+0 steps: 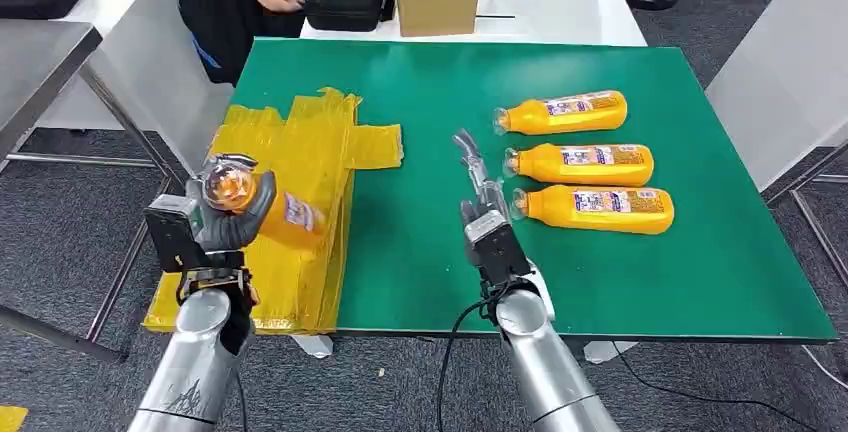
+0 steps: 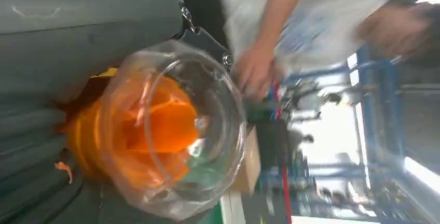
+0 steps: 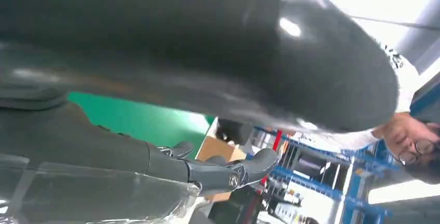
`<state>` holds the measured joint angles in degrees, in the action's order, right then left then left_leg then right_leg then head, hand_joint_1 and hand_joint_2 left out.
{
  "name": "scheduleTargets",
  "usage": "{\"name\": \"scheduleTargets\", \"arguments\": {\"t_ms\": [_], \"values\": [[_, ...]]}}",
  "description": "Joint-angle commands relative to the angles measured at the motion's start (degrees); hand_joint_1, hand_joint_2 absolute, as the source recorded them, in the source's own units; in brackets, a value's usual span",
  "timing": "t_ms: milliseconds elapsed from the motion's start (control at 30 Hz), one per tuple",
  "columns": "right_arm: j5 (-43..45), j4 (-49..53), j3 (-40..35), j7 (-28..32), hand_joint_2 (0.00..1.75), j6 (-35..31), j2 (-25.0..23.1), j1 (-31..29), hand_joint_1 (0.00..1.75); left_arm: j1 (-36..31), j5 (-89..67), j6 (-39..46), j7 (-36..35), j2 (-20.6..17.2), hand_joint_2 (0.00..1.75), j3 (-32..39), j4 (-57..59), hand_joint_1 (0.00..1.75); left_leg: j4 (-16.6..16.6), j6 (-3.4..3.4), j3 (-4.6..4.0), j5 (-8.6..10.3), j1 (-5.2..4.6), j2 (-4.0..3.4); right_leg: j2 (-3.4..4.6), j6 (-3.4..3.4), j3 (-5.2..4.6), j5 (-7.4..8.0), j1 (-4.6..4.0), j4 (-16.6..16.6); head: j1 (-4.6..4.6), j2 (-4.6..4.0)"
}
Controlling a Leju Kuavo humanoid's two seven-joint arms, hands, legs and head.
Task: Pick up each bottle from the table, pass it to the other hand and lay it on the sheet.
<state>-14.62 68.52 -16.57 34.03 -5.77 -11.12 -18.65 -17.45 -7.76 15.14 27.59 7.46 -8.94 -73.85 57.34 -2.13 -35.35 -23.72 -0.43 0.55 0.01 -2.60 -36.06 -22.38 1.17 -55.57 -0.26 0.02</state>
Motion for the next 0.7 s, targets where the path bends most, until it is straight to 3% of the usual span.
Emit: {"name": "scheduleTargets", "arguments": {"t_ms": [33, 300, 700], "values": [[1.4, 1.2, 5.1, -0.2, 0.00, -1.0, 1.0, -1.9, 0.00, -1.6, -14.0, 4.1, -2.9, -4.0, 1.75, -4.4, -5.0, 1.75, 0.0, 0.09, 0.13, -0.07, 0.06, 0.00, -0.03, 0.08, 0.15, -0.07, -0.06, 0.0, 0.00, 0.00], [0.1, 3.2, 9.4, -1.2, 0.00, -2.0, 1.5, 0.1, 0.00, -0.6, -21.5, 3.1, -4.8, -4.6, 1.75, -9.7, -6.6, 1.75, 0.0, 0.11, 0.24, -0.12, 0.06, 0.05, -0.08, 0.11, 0.29, -0.13, -0.07, 0.0, 0.00, 0.00], [-0.1, 5.3, 11.4, -1.1, 0.00, -1.5, 2.9, 2.1, 0.00, -0.8, -42.2, 1.4, -13.7, -8.8, 1.75, -16.4, -5.4, 1.75, 0.0, 0.09, 0.20, -0.10, 0.06, 0.02, -0.05, 0.09, 0.23, -0.09, -0.07, 0.0, 0.00, 0.00]]}}
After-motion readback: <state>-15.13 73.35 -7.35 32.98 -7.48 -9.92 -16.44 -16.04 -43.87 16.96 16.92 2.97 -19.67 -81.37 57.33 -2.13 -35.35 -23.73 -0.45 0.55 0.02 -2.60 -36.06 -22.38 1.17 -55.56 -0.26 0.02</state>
